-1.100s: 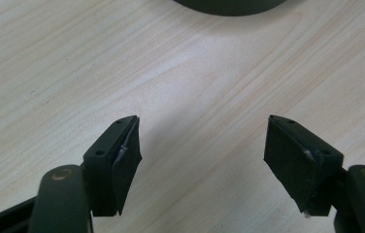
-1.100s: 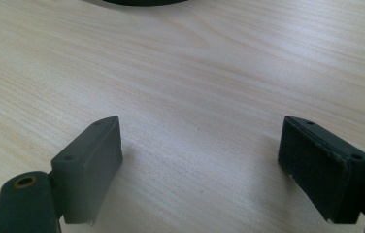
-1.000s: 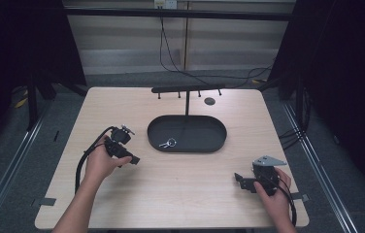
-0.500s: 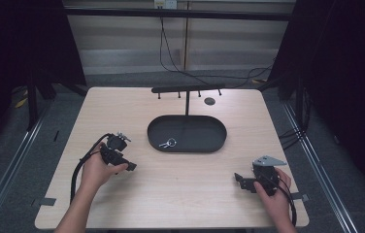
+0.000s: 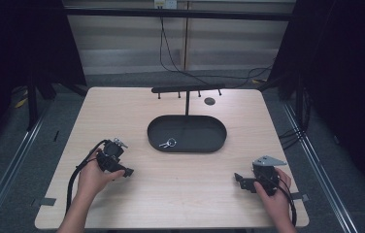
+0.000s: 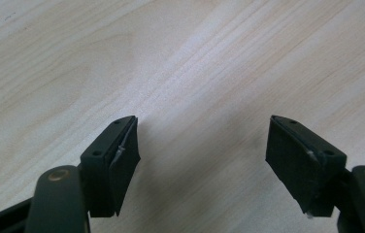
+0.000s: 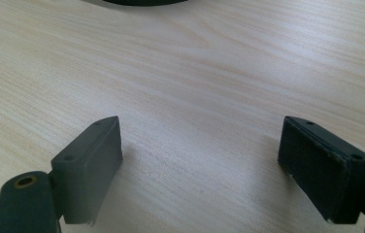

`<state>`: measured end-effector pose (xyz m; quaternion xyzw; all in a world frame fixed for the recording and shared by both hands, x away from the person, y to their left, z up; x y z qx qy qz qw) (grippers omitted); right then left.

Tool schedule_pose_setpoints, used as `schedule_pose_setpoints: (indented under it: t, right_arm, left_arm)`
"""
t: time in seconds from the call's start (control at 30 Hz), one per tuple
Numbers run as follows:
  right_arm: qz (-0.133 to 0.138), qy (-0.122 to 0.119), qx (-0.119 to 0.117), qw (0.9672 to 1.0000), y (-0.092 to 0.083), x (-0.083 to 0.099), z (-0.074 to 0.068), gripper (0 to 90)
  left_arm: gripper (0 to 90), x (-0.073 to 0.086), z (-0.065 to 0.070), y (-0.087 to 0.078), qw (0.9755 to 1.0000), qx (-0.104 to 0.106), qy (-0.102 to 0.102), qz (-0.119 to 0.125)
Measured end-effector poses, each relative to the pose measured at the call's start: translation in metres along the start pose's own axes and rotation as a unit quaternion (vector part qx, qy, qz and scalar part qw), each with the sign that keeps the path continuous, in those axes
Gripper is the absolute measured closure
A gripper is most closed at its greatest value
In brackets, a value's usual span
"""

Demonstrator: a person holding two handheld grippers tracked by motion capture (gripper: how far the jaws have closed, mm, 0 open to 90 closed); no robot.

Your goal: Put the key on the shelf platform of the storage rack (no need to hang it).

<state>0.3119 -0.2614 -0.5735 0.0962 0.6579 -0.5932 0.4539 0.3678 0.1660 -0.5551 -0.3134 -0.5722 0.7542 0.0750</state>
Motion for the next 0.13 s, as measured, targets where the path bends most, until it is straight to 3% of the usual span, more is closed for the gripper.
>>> schedule_pose_setpoints:
  t: [0.13]
  right_arm:
    - [0.0, 0.0, 0.0, 1.0, 0.0, 0.0, 0.0, 15.3]
  left_arm:
    - [27.6, 0.0024, 0.0017, 0.0021, 1.0, 0.005, 0.0, 0.004]
Point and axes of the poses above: each handheld gripper's, and its own axes: y roughly forward along the jaws, x roughly out of its underside, z roughly to its right, the point moved 9 cm from there along y, roughly forward along the jaws, and after that the axes turned 10 degrees about -y, right-handed, at the moved point
